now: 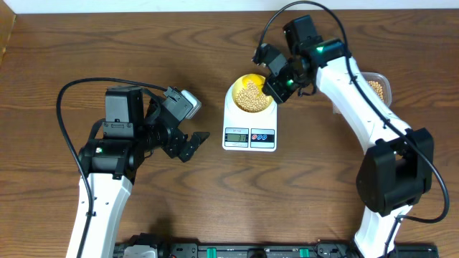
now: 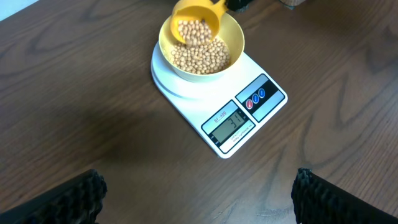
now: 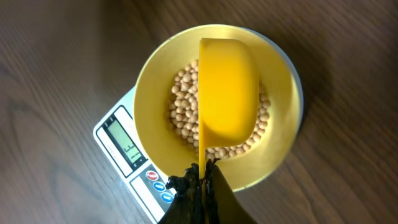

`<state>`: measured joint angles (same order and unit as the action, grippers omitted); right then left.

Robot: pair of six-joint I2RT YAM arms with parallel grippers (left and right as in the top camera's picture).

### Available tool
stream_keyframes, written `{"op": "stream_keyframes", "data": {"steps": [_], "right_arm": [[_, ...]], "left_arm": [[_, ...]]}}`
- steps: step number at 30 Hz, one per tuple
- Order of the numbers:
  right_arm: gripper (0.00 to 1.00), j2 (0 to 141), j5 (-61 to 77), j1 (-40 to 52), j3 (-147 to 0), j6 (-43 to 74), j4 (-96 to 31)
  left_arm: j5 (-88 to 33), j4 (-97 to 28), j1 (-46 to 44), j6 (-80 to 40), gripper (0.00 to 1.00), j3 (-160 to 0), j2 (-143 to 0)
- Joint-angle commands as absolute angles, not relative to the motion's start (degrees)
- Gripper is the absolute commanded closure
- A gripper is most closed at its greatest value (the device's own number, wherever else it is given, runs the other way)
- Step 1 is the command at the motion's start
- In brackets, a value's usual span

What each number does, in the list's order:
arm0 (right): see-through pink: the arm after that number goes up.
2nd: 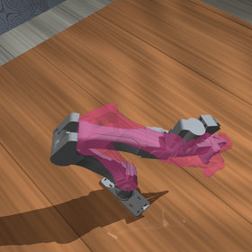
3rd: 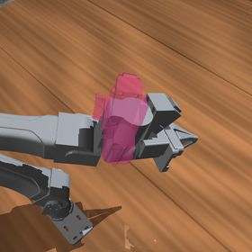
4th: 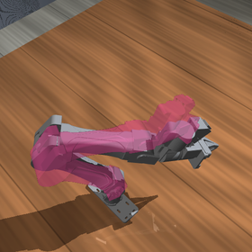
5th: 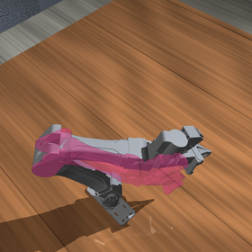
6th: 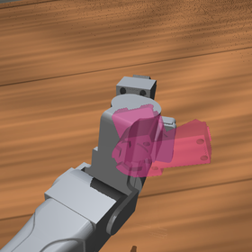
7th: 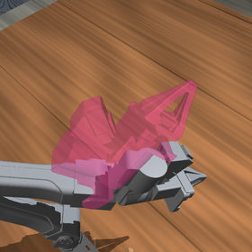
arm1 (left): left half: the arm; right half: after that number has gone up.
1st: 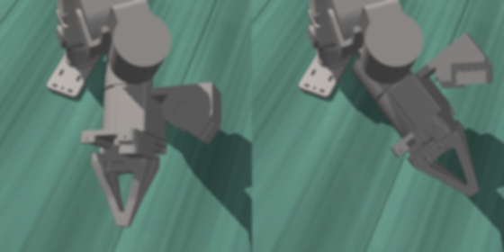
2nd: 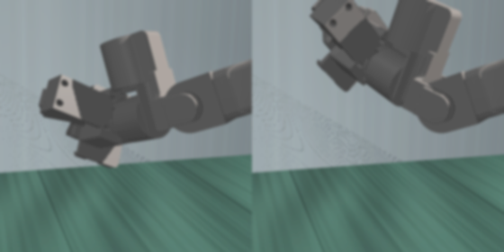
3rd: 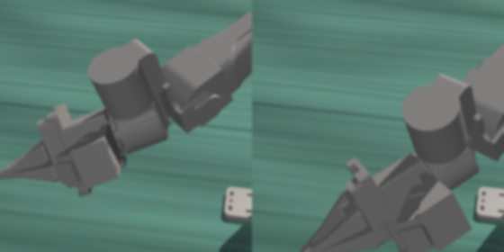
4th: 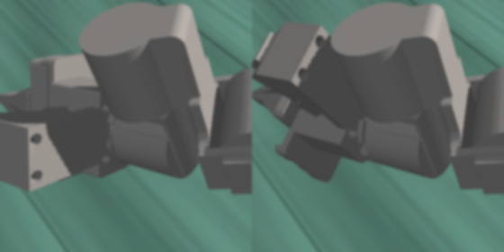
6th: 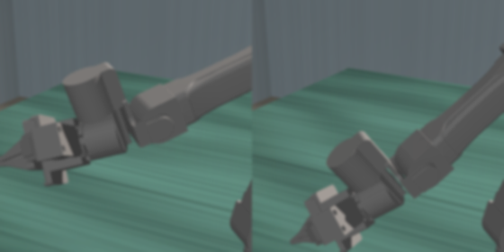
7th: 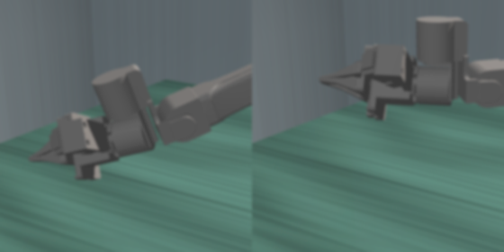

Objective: Scoop item into bowl and weigh 50g on scale

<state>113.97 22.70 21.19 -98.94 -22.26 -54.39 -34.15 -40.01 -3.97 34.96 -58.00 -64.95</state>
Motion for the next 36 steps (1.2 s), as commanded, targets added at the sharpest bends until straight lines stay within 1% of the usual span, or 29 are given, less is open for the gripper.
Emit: {"op": "stream_keyframes", "data": {"steps": [1, 9, 14, 22, 29, 36], "right_arm": [[0.99, 114.21, 20.45, 22.28, -100.49, -27.09, -54.52], [0.99, 113.62, 20.47, 22.39, -100.51, -28.01, -54.41], [0.99, 112.22, 20.40, 22.39, -100.51, -33.89, -55.16], [0.99, 111.20, 16.62, 22.39, -100.51, -36.36, -55.94], [0.99, 110.24, 20.27, 22.39, -100.51, -38.22, -56.03], [0.99, 109.16, 20.03, 22.22, -100.51, -38.57, -55.51]], "left_arm": [[-33.85, -39.97, -3.95, 35.33, 0.02, -58.83, -65.12], [-33.85, -39.97, -3.95, 35.33, 0.02, -58.83, -65.12], [-33.85, -39.97, -3.95, 35.33, 0.02, -58.83, -65.12], [-33.85, -39.97, -3.95, 35.33, 0.02, -58.83, -65.12], [-33.85, -39.97, -3.95, 35.33, 0.03, -58.83, -65.12], [-33.85, -39.97, -3.95, 35.33, 0.02, -58.83, -65.12]]}}
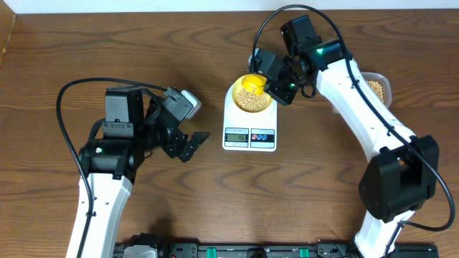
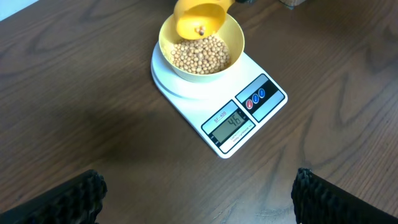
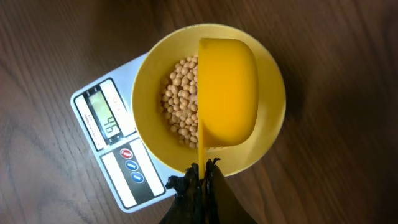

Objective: Scoop item into bowl and weigh 50g on scale

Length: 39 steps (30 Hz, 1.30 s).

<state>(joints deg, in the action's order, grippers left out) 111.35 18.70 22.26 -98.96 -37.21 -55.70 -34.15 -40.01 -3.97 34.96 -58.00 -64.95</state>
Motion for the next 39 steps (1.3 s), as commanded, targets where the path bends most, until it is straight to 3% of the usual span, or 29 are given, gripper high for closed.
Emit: {"op": "stream_keyframes", "data": {"steps": [1, 25, 39], "right_arm": [[0.99, 109.12, 20.03, 22.22, -100.51, -39.22, -55.61], [0.99, 108.20, 20.10, 21.21, -100.51, -36.29, -53.71], [0.99, 103.07, 20.01, 9.32, -100.51, -23.00, -51.05]], "left_arm": [[-33.85, -39.97, -3.95, 35.33, 0.02, -58.83, -65.12], [-33.85, -39.97, -3.95, 35.33, 0.02, -58.83, -65.12], [-33.85, -39.97, -3.95, 35.33, 0.03, -58.83, -65.12]]}}
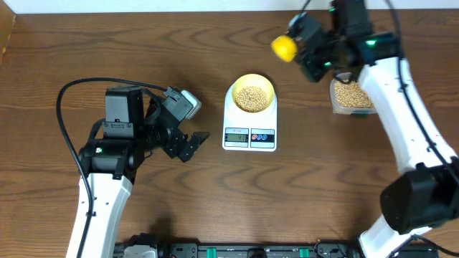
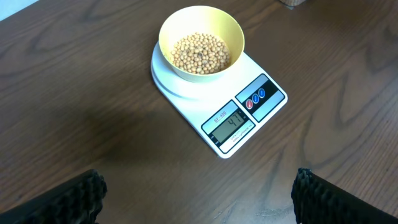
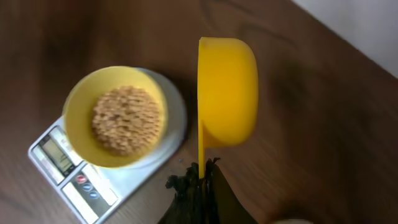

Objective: Scoop item into bowl and weigh 50g on scale
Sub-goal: 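Move the empty scoop back right to the soybean tub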

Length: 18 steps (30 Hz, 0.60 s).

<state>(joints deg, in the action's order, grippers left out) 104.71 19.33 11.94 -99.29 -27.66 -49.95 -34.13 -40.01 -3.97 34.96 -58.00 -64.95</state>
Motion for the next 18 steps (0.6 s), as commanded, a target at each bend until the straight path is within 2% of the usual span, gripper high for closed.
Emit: {"op": "stream_keyframes", "data": {"steps": [1, 7, 18], "right_arm": [[0.99, 103.00, 20.01, 8.34, -100.51, -22.41, -52.21], [0.99, 103.00, 15.79, 4.51, -100.49, -22.24, -58.46], [0.99, 103.13, 1.43, 1.15, -100.44, -19.29, -59.81]], "left_arm": [[-33.85, -39.97, -3.95, 35.33, 0.02, -58.83, -65.12], [-33.85, -39.97, -3.95, 35.33, 0.02, -58.83, -65.12], [-33.85, -39.97, -3.95, 35.33, 0.02, -58.83, -65.12]]}}
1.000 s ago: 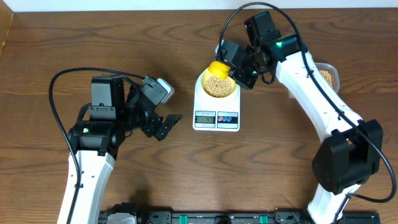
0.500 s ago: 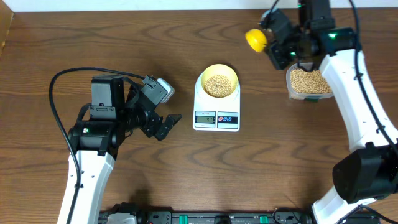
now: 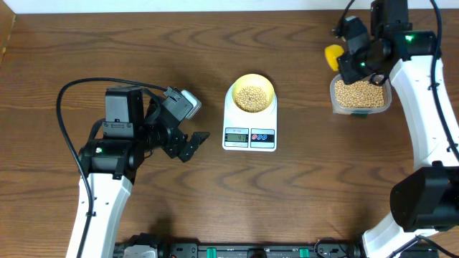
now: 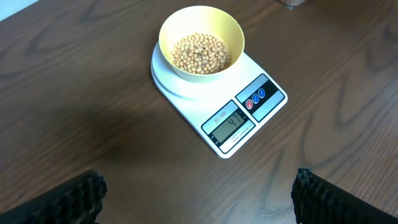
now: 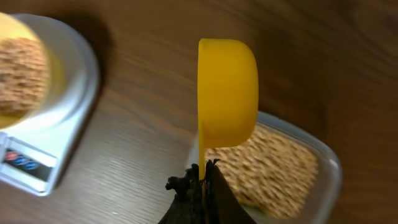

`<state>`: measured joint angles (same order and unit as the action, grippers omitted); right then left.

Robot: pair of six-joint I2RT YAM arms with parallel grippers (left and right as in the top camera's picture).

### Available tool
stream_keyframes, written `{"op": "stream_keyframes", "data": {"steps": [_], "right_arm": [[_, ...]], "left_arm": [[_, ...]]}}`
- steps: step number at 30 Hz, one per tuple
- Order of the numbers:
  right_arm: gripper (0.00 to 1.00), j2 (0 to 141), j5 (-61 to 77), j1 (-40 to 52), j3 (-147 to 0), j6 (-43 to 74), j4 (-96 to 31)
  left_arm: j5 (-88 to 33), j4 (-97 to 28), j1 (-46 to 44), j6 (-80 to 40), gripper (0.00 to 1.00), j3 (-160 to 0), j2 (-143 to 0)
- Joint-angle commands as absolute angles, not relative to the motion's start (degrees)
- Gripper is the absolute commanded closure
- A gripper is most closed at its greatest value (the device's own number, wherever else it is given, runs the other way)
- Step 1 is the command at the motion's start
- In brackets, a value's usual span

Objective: Scoop item into bowl and weigh 50g on scale

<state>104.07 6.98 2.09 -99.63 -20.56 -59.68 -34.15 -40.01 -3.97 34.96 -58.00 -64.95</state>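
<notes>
A yellow bowl (image 3: pixel 252 93) part-filled with beige beans sits on the white scale (image 3: pixel 249 129), whose display (image 4: pixel 229 124) seems to read 41. My right gripper (image 3: pixel 356 63) is shut on the handle of a yellow scoop (image 5: pixel 227 93), held at the left edge of the clear tub of beans (image 3: pixel 360 94), back right. The scoop (image 3: pixel 333 56) is turned on its side. My left gripper (image 3: pixel 192 143) hangs open left of the scale, its fingertips (image 4: pixel 74 196) wide apart with nothing between.
The tub (image 5: pixel 292 171) lies under and to the right of the scoop in the right wrist view. The scale (image 5: pixel 37 134) shows at that view's left edge. Bare wood table (image 3: pixel 301 193) lies around the scale.
My right gripper has carried the scoop further right, from between scale and tub to the tub's left edge. The left arm, bowl and scale have not moved.
The scoop was tipped over the bowl with beans still in it. Then it hung over the bowl nearly empty, with more beans in the bowl. Later it was off to the right of the scale, and now it is at the tub.
</notes>
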Motion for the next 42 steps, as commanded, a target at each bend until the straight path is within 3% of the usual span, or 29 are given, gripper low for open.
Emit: {"op": "stream_keyframes", "data": {"steps": [1, 15, 42], "right_arm": [[0.99, 103.13, 0.84, 0.89, -100.44, -19.27, -59.83], [0.99, 103.31, 0.36, -5.15, -99.53, -16.78, -62.50], [0.99, 106.10, 4.69, -5.37, -96.57, -15.20, -62.65]], "left_arm": [[-33.85, -39.97, -3.95, 35.33, 0.02, -58.83, -65.12], [-33.85, -39.97, -3.95, 35.33, 0.02, -58.83, -65.12], [-33.85, -39.99, -3.95, 35.33, 0.02, -58.83, -65.12]]}}
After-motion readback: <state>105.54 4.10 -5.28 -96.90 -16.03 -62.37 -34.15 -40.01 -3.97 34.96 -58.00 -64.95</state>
